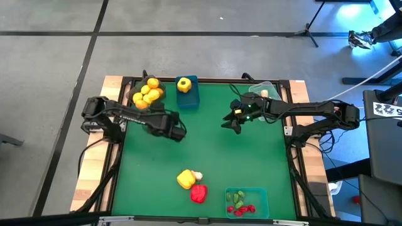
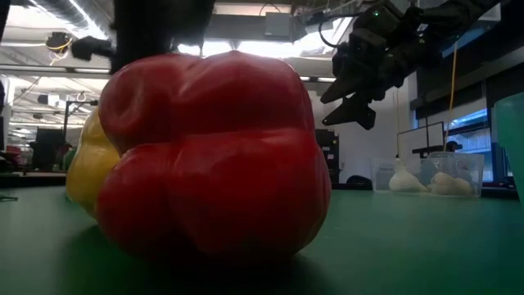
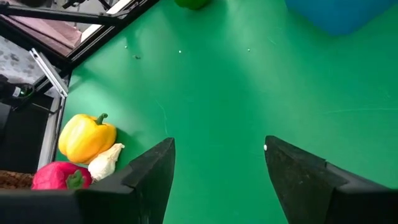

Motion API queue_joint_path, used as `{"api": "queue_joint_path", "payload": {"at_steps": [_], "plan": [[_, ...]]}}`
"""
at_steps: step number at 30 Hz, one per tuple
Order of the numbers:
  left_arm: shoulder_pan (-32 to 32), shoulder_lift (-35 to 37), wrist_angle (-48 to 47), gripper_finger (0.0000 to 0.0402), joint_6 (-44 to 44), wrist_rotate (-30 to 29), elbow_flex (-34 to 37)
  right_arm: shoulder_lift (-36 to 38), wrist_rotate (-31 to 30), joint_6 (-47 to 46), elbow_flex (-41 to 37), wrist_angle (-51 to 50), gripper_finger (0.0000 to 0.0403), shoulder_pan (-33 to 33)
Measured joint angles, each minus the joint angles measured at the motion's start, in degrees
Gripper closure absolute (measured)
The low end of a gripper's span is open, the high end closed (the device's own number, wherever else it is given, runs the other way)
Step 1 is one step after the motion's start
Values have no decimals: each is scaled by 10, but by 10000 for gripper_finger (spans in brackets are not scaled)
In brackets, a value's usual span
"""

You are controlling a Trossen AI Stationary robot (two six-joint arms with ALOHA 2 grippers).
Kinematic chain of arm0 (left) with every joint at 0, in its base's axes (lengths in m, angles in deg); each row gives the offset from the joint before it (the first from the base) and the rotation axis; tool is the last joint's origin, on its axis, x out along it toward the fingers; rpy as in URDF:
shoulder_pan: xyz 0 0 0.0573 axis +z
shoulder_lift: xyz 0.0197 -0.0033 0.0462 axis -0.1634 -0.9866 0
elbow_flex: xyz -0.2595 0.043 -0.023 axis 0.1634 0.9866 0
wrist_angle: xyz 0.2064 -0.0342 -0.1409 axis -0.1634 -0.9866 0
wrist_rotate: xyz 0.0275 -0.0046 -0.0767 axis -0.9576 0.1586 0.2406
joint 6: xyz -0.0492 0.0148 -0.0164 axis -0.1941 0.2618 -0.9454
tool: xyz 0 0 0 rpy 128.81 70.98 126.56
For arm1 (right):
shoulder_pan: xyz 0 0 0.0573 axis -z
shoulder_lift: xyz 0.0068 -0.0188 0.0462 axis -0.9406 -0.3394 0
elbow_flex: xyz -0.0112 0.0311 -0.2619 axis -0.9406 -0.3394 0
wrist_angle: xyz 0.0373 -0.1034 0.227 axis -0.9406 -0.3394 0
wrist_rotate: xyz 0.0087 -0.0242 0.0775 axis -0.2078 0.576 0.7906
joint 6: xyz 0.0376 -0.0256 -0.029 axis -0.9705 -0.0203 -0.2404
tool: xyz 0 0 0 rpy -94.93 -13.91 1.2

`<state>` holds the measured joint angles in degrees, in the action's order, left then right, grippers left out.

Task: Sort produce into baskets
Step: Put the green bell pepper into the blue bin

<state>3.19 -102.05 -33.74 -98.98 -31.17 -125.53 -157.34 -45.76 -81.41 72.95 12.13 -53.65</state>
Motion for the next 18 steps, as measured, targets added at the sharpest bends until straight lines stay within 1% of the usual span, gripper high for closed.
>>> {"api": "queue_joint_path", "payload": {"at_steps": [5,9,11,15,18], "plan": [[74,1,-1,401,-14,32,75,0,1,-7,0,0,159,0],[104,1,0,401,-49,32,120,0,4,-10,0,0,159,0],[115,2,17,401,-60,25,137,0,4,-19,0,0,159,0],[124,2,87,401,-10,13,158,0,-2,-19,0,0,159,0],[127,2,159,401,62,9,171,0,-6,-20,0,0,159,0]]}}
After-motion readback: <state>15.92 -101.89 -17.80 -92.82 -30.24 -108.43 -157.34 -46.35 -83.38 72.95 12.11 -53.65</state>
